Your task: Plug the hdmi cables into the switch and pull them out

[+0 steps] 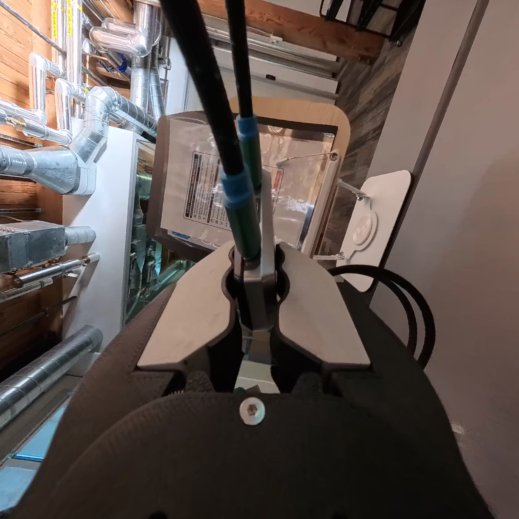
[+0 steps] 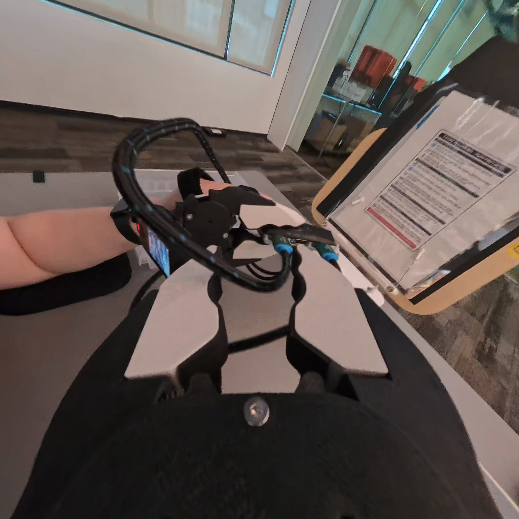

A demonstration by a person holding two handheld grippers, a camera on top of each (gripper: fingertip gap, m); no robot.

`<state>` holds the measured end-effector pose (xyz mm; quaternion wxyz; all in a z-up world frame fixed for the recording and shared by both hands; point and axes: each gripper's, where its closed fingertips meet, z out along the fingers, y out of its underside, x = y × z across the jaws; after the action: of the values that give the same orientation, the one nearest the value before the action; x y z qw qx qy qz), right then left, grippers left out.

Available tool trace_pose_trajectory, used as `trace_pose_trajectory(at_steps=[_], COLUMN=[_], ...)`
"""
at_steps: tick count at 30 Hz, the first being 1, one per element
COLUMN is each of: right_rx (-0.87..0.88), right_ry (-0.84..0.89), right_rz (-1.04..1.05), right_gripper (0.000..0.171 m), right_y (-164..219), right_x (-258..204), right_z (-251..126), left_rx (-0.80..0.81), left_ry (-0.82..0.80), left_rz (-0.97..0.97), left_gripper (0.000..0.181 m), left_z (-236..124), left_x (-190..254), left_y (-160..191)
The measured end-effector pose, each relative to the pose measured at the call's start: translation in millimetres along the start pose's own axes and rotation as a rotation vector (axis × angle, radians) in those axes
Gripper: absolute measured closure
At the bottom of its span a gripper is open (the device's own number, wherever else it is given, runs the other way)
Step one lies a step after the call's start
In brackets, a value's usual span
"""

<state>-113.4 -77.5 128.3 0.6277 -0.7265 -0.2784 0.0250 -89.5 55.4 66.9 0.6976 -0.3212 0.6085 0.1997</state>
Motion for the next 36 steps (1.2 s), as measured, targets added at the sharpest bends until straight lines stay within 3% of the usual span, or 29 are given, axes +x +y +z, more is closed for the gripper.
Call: trace_pose_trajectory(at_steps=[4,7,14,22,26,31,36], right_rx=[-0.038,0.036,-0.030,-0.049,-0.098,-0.009,-0.043], right_ry=[0.098,0.149,0.028,-0.017,-0.026,0.007,0.166], right_rz=[-0.037,-0.080,0.086,0.081,0.003,-0.106,-0.229], right_gripper=[0.124,0.127,0.126,0.119,0.123,0.120,0.120], right_y=[6,-2,22,27,29,14,12], right_x=[5,10,16,17,10,9,22], right_z=[12,18,31,30,24,21,17], left_rx=[-0.024,-0.023,-0.028,-0.013,0.021,0.043,0.062], left_ry=[0.011,0.023,-0.010,-0.013,-0.027,-0.028,-0.015], left_rz=[0.047,0.027,-0.001,-0.026,-0.010,-0.040,-0.102], left_gripper=[0.158,0.158,0.159,0.158,0.158,0.158,0.158], left_z=[2,3,3,3,0,-3,-5], left_x=[11,15,9,6,5,0,-3], left_y=[-3,-7,-6,-4,-11,-15,-16])
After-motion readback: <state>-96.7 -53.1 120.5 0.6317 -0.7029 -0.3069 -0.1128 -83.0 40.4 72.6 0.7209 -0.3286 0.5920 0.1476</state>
